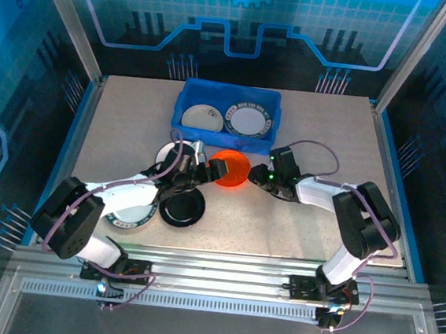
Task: Place the plates into the plastic bin on the countertop
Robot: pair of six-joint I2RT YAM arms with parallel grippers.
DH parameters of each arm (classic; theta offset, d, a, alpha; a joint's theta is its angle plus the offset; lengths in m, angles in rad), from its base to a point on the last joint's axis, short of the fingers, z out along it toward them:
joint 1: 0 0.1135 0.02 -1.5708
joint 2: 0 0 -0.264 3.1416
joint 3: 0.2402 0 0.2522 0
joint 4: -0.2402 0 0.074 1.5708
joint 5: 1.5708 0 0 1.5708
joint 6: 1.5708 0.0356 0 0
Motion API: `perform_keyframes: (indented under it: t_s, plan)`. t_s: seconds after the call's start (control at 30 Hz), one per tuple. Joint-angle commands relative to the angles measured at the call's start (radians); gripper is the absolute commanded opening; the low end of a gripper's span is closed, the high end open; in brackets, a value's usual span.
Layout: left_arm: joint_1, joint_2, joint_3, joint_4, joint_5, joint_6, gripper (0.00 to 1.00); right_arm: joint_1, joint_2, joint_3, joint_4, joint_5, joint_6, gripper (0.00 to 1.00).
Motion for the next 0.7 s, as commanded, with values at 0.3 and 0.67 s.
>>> perform_keyframes:
  t_s: [0.3,0.67]
  plan:
    - [-0.004,0.041,-0.002,0.076,0.042,-0.016,0.8,-0.009,0.112,0.024,0.167,-0.082,0.085,0.25]
    - [-0.006,0.056,-0.006,0.087,0.047,-0.02,0.79,-0.007,0.224,0.084,0.203,-0.114,0.134,0.25]
